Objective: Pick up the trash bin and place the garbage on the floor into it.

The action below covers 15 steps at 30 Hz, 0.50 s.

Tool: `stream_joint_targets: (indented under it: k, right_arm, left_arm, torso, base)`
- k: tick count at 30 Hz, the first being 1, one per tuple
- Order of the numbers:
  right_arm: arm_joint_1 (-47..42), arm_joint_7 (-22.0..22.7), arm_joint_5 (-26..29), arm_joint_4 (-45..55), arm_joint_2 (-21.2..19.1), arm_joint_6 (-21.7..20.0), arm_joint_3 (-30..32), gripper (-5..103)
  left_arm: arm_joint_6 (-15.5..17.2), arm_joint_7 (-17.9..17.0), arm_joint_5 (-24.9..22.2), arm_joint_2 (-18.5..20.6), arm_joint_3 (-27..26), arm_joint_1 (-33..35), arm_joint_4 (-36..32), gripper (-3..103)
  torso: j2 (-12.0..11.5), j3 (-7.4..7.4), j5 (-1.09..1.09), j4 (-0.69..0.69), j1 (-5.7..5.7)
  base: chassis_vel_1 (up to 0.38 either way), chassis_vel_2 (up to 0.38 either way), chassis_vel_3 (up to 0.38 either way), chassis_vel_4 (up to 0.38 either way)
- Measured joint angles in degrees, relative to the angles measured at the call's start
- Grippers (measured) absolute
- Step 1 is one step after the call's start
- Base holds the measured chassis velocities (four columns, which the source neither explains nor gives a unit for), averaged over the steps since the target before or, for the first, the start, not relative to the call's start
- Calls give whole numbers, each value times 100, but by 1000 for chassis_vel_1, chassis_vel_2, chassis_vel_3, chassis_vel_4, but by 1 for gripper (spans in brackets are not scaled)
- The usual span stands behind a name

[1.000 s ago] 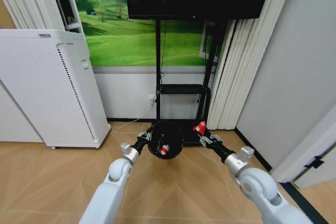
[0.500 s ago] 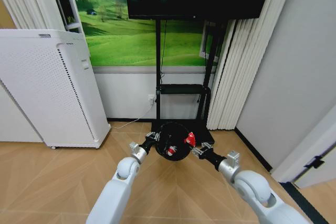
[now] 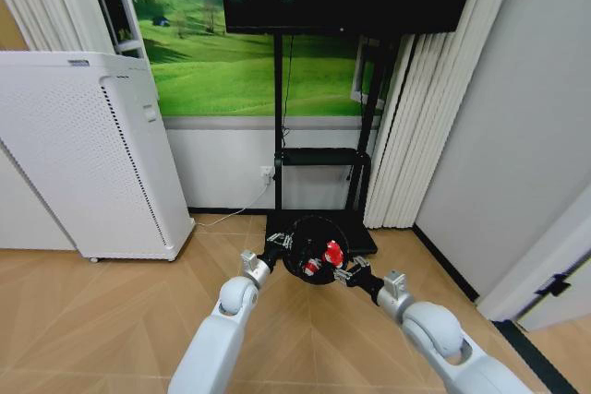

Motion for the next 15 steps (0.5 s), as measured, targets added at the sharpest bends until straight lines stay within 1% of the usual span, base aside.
stream_joint_targets:
  k: [2,3,6,7,9,11,12,14,15]
  right_arm:
    - [-4,0,4,-85,-9,8,75,84]
    - [-4,0,4,-85,-9,8,75,84]
    - [-4,93,150,-129,-22,79,122,98]
    - [-4,93,150,-129,-22,79,122,98]
    - [24,353,367,-125,-7,140,163,100]
    - [29,411,420,-118,1,176,188,100]
    - [34,540,540,-77,15,266,256,100]
    - [37,702,697,41,30,315,369,100]
    - [37,702,697,41,30,315,369,100]
  left_arm:
    - [-1,-12,2,6,-16,2,-1,8]
    - [-1,-12,2,6,-16,2,-1,8]
    - [-1,-28,6,9,-24,-8,-1,8]
    - [-1,-28,6,9,-24,-8,-1,8]
    - [0,-48,11,12,-40,-10,-1,8]
    - [0,-51,13,17,-47,-8,-1,8]
    - [0,-53,20,31,-78,8,-1,8]
    - [-2,-56,41,57,-131,40,-1,8]
    - [-2,-56,41,57,-131,40,-1,8]
  torso:
    - [0,0,0,0,0]
    - [0,0,0,0,0]
    - [0,0,0,-1,0]
    - [0,0,0,-1,0]
    - [0,0,0,-1,0]
    - [0,0,0,-1,0]
    - [0,0,0,-1,0]
    - [0,0,0,-1,0]
    - [0,0,0,-1,0]
  base:
    - [0,0,0,0]
    - [0,0,0,0]
    - [0,0,0,0]
    - [0,0,0,0]
    - [0,0,0,0]
    - [0,0,0,0]
    - [0,0,0,0]
    - [0,0,0,0]
    - [0,0,0,0]
